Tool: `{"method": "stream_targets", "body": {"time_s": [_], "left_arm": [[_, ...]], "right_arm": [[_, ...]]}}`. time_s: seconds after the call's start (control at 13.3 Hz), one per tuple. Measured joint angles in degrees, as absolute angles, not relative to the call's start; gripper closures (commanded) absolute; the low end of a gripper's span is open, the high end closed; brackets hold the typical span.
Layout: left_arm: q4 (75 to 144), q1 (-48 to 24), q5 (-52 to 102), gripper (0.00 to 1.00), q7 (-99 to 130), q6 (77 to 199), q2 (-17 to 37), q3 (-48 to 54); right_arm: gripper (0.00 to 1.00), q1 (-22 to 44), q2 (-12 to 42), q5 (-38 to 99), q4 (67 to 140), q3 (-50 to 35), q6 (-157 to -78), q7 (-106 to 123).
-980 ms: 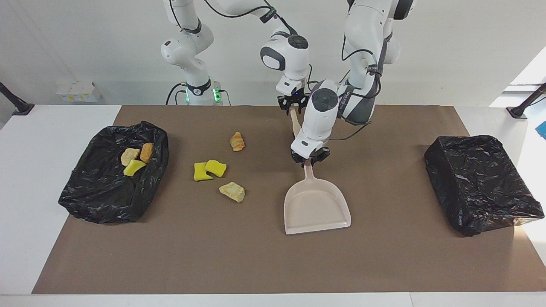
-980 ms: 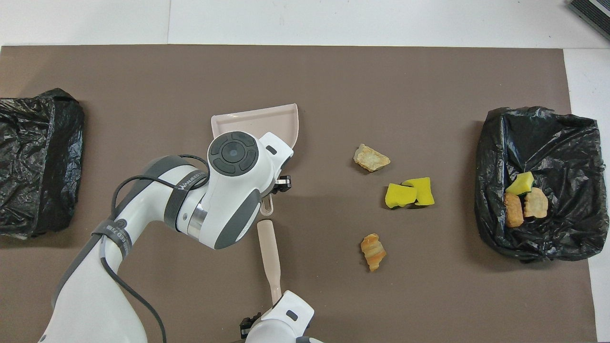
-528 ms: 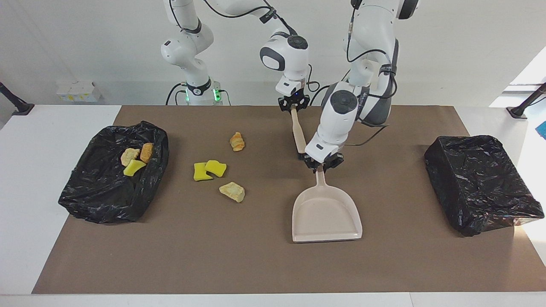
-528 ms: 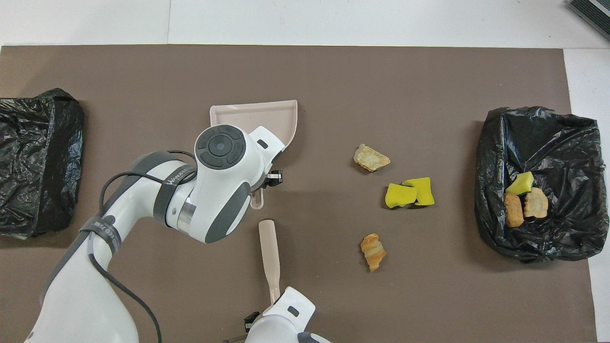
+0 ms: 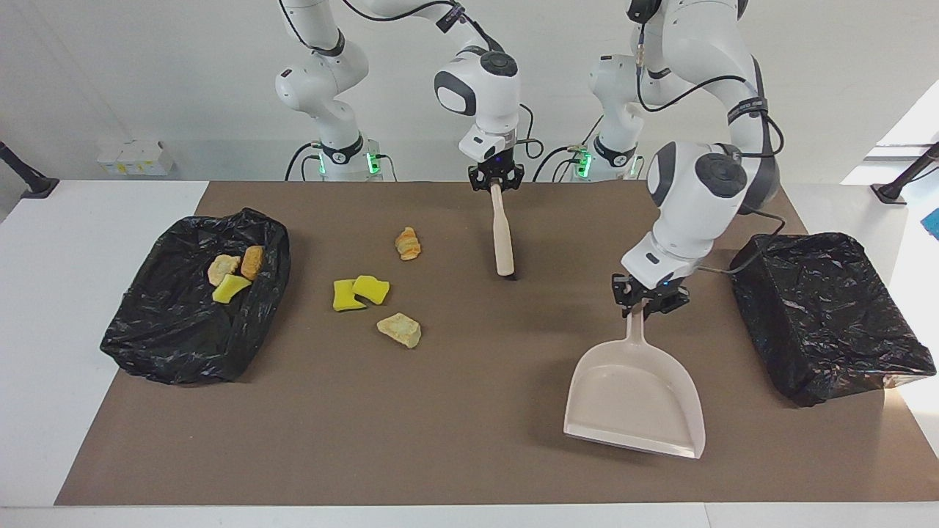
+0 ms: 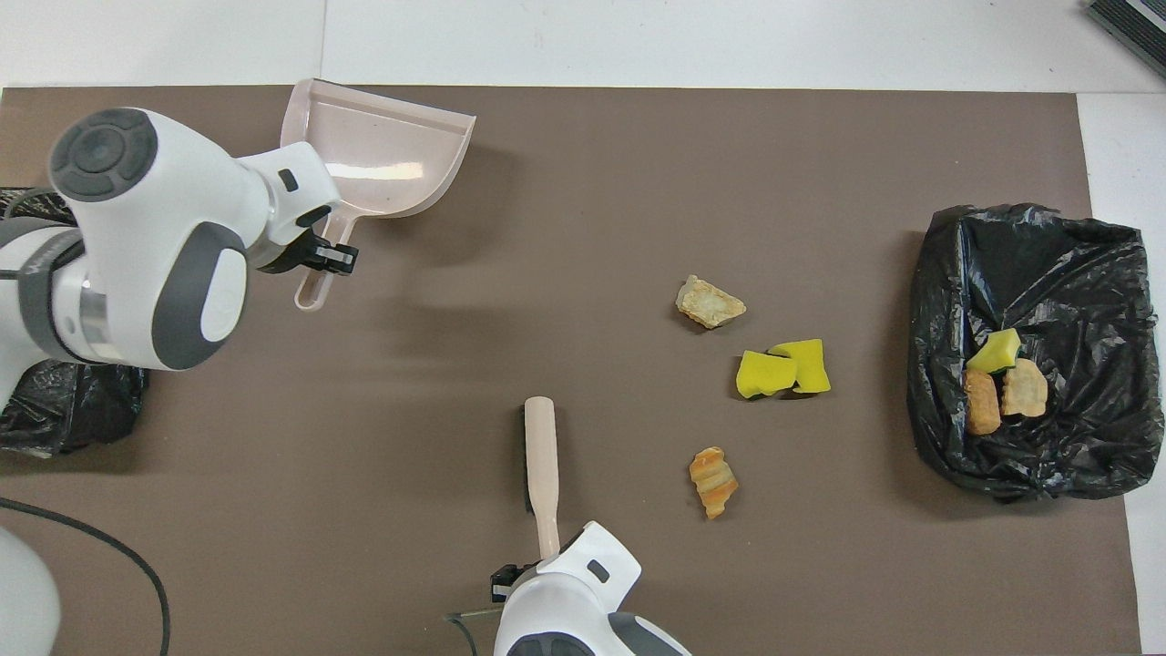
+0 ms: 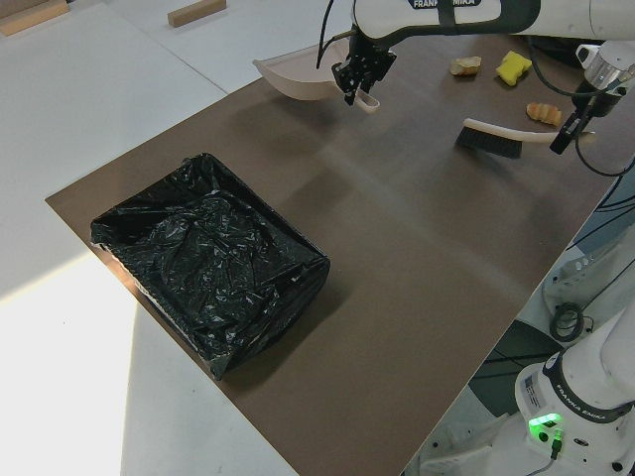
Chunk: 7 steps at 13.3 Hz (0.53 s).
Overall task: Sweep and dump trash in bin
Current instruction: 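Lift the dustpan with the left gripper while the right gripper lifts the brush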
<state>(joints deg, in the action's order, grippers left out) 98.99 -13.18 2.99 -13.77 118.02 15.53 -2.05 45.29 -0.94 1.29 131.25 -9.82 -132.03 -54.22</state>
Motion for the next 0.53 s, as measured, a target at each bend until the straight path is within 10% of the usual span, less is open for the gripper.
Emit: {"method": "stream_targets", "body": {"time_s": [0.53], "left_arm": [[98.73, -5.53, 1.95, 1.0, -45.92, 111.18, 15.22, -2.04]], "right_arm": [[0.94, 46.87, 3.65, 1.29, 131.43, -10.06, -138.03, -53.38]]}}
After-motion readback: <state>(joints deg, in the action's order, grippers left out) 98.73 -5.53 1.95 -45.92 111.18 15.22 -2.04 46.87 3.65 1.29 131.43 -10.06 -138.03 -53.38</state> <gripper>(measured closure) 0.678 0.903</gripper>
